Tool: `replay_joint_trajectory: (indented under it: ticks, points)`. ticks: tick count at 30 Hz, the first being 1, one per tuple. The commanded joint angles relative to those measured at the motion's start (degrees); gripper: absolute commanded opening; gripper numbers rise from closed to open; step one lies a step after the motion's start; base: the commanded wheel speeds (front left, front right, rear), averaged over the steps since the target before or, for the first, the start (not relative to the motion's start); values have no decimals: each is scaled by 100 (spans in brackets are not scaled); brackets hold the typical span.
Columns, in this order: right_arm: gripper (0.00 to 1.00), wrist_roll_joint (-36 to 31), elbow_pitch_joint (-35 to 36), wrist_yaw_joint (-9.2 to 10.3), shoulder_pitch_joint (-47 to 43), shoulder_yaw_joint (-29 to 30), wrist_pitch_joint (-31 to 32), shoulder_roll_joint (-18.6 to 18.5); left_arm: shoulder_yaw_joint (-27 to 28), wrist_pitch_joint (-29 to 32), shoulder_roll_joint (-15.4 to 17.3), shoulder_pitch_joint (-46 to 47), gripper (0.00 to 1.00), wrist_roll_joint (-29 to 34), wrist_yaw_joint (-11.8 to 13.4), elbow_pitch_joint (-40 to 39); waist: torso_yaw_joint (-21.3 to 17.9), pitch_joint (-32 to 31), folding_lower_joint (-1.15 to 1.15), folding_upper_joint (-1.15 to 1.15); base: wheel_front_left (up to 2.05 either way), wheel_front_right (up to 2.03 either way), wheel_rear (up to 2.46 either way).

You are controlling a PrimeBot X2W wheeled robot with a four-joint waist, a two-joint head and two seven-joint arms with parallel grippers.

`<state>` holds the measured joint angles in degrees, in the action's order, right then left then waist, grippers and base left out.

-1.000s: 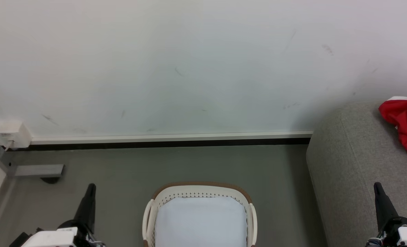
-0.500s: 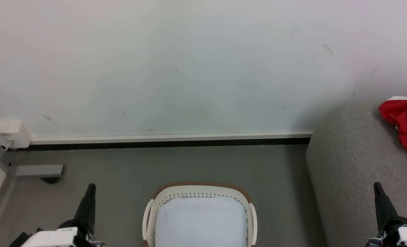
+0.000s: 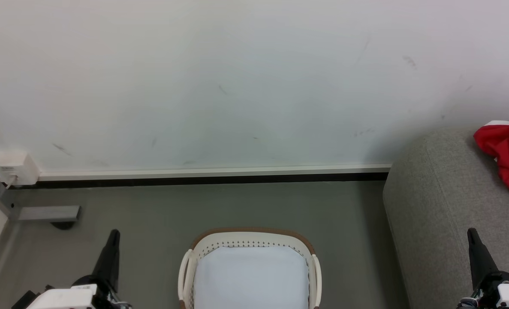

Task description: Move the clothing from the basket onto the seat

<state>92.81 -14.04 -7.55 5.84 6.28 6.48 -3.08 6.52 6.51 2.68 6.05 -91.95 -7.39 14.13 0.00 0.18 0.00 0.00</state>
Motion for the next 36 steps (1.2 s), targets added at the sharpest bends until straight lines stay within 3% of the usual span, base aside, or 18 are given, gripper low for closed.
replay_joint_trajectory:
  ticks: [1,36]
  points:
    - [0,-40,17,12,68,26,1,2,12,24,38,48,0,-85,-25,-17,0,0,0,0,0,0,0]
    - [0,-55,16,12,70,36,14,11,12,24,38,47,0,-86,-25,-18,0,0,0,0,0,0,0]
